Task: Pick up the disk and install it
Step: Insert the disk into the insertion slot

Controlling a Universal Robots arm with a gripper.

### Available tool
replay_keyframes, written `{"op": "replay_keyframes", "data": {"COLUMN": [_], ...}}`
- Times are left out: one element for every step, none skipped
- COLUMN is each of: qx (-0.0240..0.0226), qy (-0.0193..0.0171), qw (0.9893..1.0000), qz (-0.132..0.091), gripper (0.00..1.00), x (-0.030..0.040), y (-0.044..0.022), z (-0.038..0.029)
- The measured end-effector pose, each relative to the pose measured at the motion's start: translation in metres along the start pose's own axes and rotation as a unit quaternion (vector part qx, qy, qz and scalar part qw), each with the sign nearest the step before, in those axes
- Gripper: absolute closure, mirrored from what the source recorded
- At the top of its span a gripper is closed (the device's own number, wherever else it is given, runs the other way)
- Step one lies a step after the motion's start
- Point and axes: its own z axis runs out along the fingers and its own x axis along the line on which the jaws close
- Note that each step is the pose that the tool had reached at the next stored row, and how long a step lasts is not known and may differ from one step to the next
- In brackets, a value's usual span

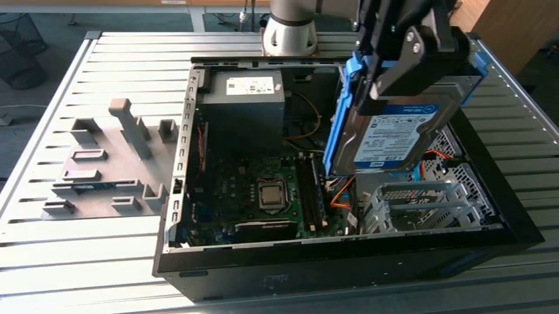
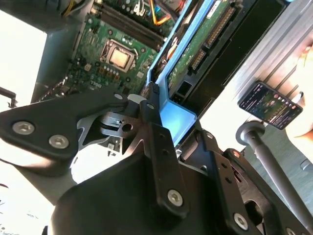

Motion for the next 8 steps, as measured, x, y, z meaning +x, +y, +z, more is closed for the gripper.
{"op": "replay_keyframes", "data": {"qx": [-0.0005,-0.0008,-0.0010,-0.0012,-0.0013,-0.0013,-0.0013,-0.0013], "qy": [-0.0001,-0.0001,-0.0002,-0.0003,-0.0004,-0.0004,-0.0004,-0.0004], "qw": [1.0000,1.0000,1.0000,1.0000,1.0000,1.0000,1.0000,1.0000], "qz": [0.000,0.000,0.000,0.000,0.000,0.000,0.000,0.000], "gripper": [0.63,0.63,0.63,0.63,0.63,0.63,0.63,0.63], "x": [-0.0002,-0.0003,-0.0003,-0.0004,-0.0005,-0.0005,-0.0005,-0.0005], "y": [-0.0038,-0.0077,-0.0112,-0.0147,-0.0178,-0.0194,-0.0200,-0.0201], "z": [0.0001,0.0003,0.0005,0.0008,0.0010,0.0012,0.0012,0.0012]}}
